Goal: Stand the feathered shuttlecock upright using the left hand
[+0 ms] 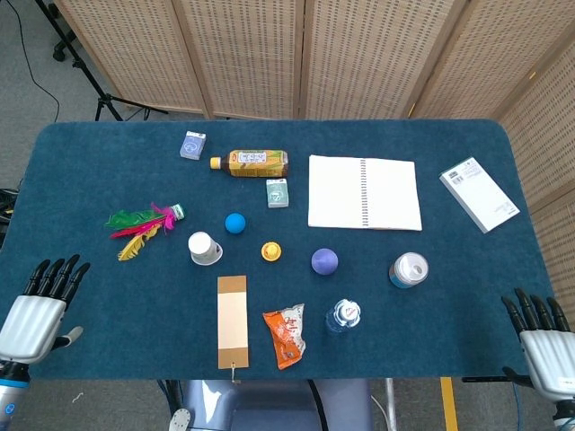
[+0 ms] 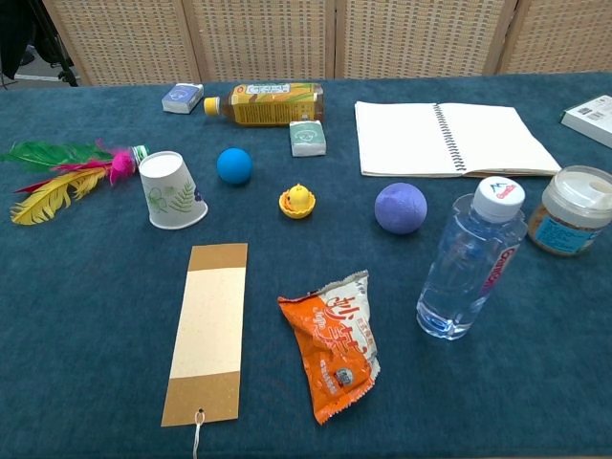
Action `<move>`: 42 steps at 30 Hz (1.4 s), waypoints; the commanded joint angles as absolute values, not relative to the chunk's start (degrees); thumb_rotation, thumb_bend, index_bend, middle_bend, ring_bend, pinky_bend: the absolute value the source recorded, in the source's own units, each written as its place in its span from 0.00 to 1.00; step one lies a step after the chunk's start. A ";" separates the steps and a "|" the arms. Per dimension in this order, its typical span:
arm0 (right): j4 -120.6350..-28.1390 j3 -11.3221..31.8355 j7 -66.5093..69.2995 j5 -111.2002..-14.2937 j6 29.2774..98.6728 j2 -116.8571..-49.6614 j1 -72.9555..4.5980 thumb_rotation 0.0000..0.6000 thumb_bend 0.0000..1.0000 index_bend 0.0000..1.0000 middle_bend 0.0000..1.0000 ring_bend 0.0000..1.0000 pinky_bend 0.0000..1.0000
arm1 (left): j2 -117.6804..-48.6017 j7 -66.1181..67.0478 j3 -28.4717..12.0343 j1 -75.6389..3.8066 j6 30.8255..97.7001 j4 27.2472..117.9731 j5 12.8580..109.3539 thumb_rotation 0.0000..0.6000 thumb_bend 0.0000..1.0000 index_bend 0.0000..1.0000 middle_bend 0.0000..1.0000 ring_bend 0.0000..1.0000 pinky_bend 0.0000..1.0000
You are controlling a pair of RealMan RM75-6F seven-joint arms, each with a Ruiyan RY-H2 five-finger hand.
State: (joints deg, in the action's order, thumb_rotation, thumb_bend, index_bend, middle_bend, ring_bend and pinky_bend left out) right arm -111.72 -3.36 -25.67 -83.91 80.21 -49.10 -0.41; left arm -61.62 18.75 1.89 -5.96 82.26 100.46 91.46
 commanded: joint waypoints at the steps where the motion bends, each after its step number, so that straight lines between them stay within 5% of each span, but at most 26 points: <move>1: -111.68 -3.33 -25.61 -83.90 80.11 -49.17 -0.48 1.00 0.00 0.00 0.00 0.00 0.00 | -61.63 18.86 1.84 -5.91 82.31 100.54 91.30 1.00 0.00 0.00 0.00 0.00 0.00; 16: -111.90 -3.46 -25.02 -84.44 79.65 -49.22 -0.76 1.00 0.00 0.00 0.00 0.00 0.00 | -59.23 17.76 -2.78 -9.85 78.83 104.97 86.64 1.00 0.01 0.05 0.00 0.00 0.00; 21: -112.09 -3.75 -24.82 -85.23 79.77 -49.11 -0.66 1.00 0.00 0.00 0.00 0.00 0.00 | -59.65 16.79 -7.24 -14.57 73.49 105.58 80.25 1.00 0.03 0.20 0.00 0.00 0.00; 30: -111.86 -3.75 -23.66 -85.52 79.83 -48.76 -0.64 1.00 0.00 0.00 0.00 0.00 0.00 | -61.66 18.95 -13.01 -22.57 62.14 104.43 62.49 1.00 0.11 0.25 0.00 0.00 0.00; 42: -111.50 -3.64 -23.08 -85.25 79.46 -48.71 -0.82 1.00 0.00 0.00 0.00 0.00 0.00 | -66.83 21.86 -16.13 -28.87 59.61 97.02 48.27 1.00 0.25 0.36 0.00 0.00 0.00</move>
State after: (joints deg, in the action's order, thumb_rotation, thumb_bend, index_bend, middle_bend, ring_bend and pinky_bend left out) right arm -111.50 -3.64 -23.08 -85.25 79.46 -48.71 -0.82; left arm -65.58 21.44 -15.50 -27.67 59.98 98.75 49.70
